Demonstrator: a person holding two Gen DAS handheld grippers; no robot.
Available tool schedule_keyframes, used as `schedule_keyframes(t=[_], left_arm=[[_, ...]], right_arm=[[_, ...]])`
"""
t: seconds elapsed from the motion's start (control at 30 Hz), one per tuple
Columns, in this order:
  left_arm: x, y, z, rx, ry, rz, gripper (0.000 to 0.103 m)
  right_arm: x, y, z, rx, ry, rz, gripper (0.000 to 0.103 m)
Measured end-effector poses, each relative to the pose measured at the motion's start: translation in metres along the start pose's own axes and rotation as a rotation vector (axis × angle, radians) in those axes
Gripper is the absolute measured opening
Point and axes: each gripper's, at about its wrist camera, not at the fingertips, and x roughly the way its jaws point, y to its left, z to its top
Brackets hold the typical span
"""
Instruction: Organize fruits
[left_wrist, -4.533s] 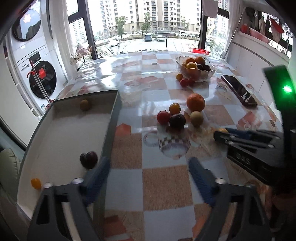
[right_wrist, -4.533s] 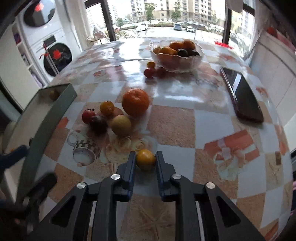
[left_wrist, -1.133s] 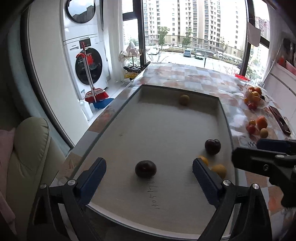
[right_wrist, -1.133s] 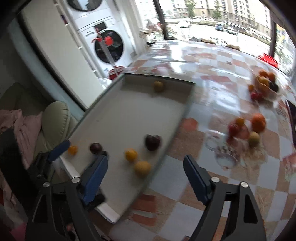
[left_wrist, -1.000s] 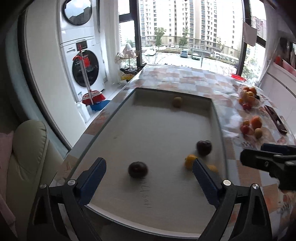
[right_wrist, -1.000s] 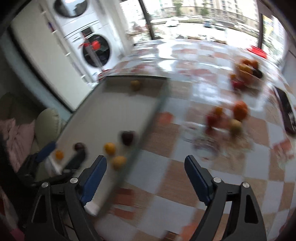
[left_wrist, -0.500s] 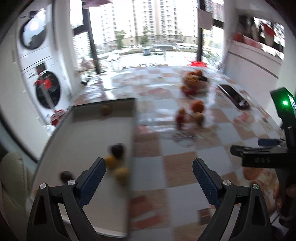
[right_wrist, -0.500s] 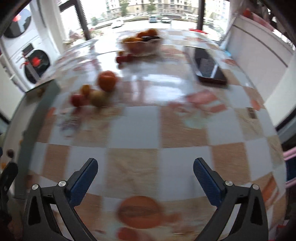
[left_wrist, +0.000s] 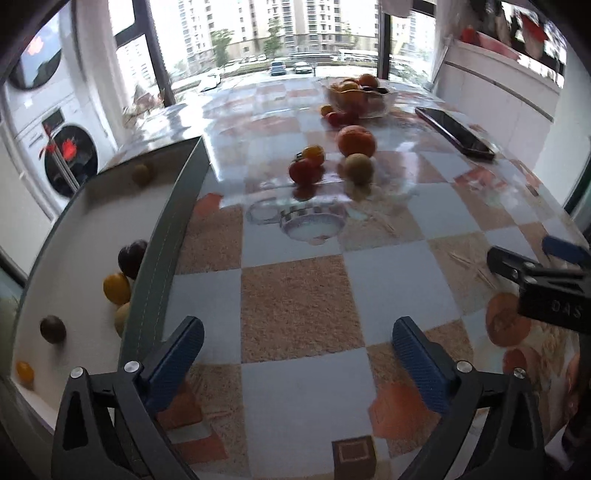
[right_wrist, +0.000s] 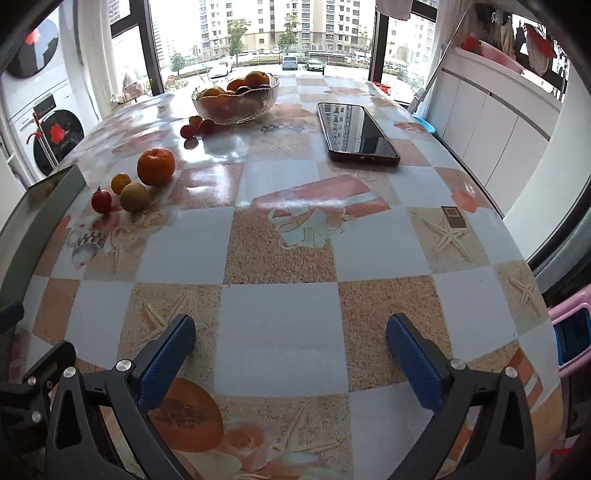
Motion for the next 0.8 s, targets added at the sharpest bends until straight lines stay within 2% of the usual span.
schedule_keyframes(t=[0.2,0.8], left_arm=[[-0.0003,-0.004,-0.0068,0.005,-0.057,0.012,0.103],[0.0005,-0.0038,-0.0072,0.004,-0.06,0.012,0.103]], right_arm=[[-0.0013,-0.0005,-0.0009,0.0,-0.001,-0.001,0.103],[-0.003,-0.0009,-0.0024,0.001,-0.003,-0.001,0.103]])
